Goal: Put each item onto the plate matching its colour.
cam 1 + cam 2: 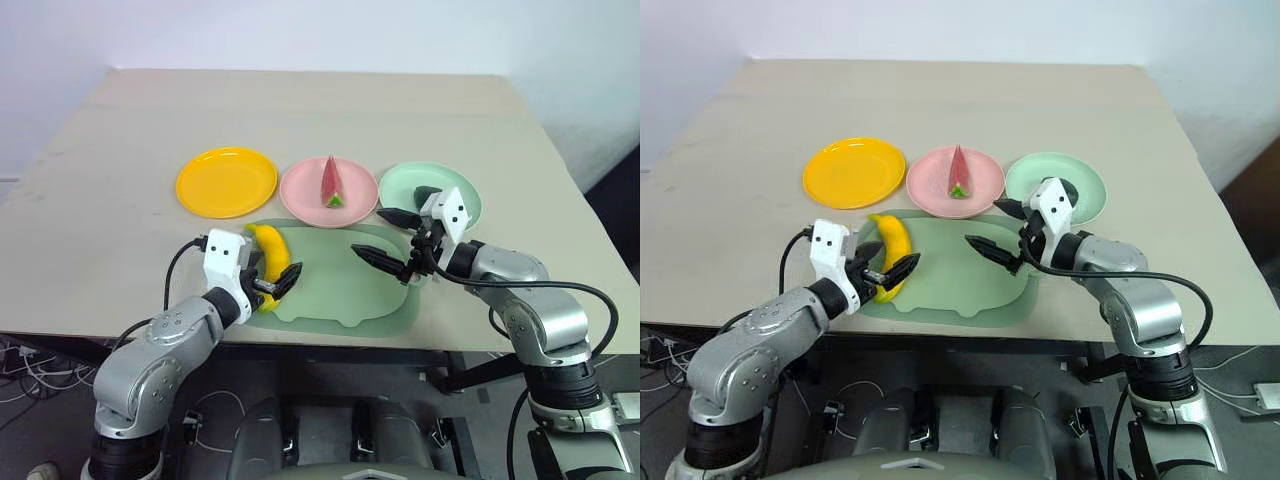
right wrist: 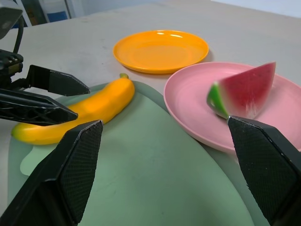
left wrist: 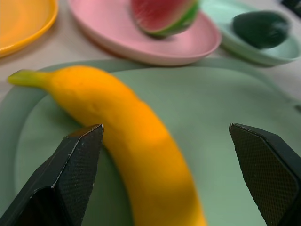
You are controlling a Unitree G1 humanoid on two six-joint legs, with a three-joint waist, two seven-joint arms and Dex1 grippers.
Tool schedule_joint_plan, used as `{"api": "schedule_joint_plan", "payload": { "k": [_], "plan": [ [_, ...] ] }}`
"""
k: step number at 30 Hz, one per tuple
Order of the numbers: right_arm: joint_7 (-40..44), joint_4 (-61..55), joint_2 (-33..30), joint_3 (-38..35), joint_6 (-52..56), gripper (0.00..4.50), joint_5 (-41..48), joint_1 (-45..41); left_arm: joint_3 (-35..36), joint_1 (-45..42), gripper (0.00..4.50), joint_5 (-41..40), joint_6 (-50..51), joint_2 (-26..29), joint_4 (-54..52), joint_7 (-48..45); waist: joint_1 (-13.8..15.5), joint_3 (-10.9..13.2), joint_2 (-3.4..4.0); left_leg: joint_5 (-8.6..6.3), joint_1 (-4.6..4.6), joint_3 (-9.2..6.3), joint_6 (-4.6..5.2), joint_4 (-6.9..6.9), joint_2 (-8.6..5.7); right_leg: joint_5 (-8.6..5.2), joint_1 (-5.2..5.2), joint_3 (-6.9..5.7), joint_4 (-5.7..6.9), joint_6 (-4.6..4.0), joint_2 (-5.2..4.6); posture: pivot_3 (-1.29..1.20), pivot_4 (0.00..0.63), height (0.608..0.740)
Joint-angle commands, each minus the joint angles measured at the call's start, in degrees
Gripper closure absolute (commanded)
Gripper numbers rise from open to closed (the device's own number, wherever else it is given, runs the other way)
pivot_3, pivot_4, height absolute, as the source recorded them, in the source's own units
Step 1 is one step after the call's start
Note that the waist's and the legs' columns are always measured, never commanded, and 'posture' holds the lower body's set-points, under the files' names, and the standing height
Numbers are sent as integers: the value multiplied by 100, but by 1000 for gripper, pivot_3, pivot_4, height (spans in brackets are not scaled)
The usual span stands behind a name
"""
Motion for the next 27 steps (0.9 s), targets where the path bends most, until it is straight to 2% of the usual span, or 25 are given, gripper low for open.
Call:
{"api": "schedule_joint_plan", "payload": {
  "k": [1,6,21,24,27],
  "plan": [
    [-13,-47,-102,-67,-111,20,-11,-119,-38,-318,0,0,491,-6,-158,252,-2,0,0,0,0,-1,0,0,0,0,0,0,0,0,0,0,150,695],
    [-99,-57,-158,-83,-28,20,-59,-84,-69,-815,0,31,1311,-29,-24,468,-9,0,0,1,0,-1,-1,0,0,0,0,-1,1,0,1,0,150,695],
    [-393,80,-225,-50,140,20,-193,-99,561,-1807,0,89,2875,-548,209,598,-10,1,-3,2,0,-3,-3,0,-3,0,1,-1,1,1,1,0,150,695],
    [-437,145,-228,-38,153,0,-238,-142,625,-1887,579,166,3052,-586,201,550,-8,1,-3,3,0,-3,-4,0,-3,0,0,-1,2,1,1,0,150,695],
    [-444,182,-239,-46,190,0,-250,-157,687,-1962,1558,315,3349,-630,270,574,-6,1,-3,3,0,-3,-5,1,-3,0,1,-1,3,1,1,0,150,695]
  ]
}}
